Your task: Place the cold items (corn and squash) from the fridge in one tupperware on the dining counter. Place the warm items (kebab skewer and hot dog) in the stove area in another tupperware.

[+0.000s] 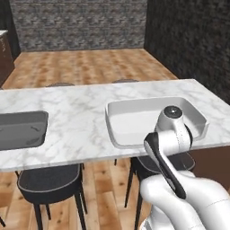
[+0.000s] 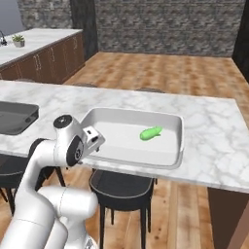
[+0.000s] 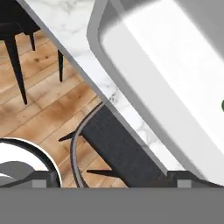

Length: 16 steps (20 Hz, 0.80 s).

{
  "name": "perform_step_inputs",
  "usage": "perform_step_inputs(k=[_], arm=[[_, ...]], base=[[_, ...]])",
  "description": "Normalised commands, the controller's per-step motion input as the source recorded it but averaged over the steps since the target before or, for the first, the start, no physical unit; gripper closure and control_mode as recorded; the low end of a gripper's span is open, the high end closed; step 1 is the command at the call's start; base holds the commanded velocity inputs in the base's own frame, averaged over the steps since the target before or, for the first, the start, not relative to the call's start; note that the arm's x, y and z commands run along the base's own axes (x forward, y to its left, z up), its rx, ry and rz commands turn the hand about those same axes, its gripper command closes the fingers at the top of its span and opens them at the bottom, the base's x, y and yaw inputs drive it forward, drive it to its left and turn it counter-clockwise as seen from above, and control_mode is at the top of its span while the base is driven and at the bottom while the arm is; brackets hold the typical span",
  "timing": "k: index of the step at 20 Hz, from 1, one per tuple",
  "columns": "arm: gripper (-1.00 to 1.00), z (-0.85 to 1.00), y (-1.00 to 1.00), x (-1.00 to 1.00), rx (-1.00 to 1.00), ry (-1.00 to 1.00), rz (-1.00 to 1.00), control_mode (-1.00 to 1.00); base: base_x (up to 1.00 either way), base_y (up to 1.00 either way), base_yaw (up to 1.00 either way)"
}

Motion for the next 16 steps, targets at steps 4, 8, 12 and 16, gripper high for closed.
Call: perform_step_inputs(k=[4, 8, 12, 16], arm=[[-1.0, 0.0, 0.0, 0.0, 0.0, 0.0, 0.0, 1.0], [-1.0, 0.0, 0.0, 0.0, 0.0, 0.0, 0.0, 1.0], [-1.0, 0.0, 0.0, 0.0, 0.0, 0.0, 0.0, 1.0], [-1.0, 0.0, 0.0, 0.0, 0.0, 0.0, 0.0, 1.0]], base=[[-0.39, 0.13, 0.13], [-0.51, 0.52, 0.12], [-0.39, 0.92, 0.16], [-0.19, 1.0, 0.03]])
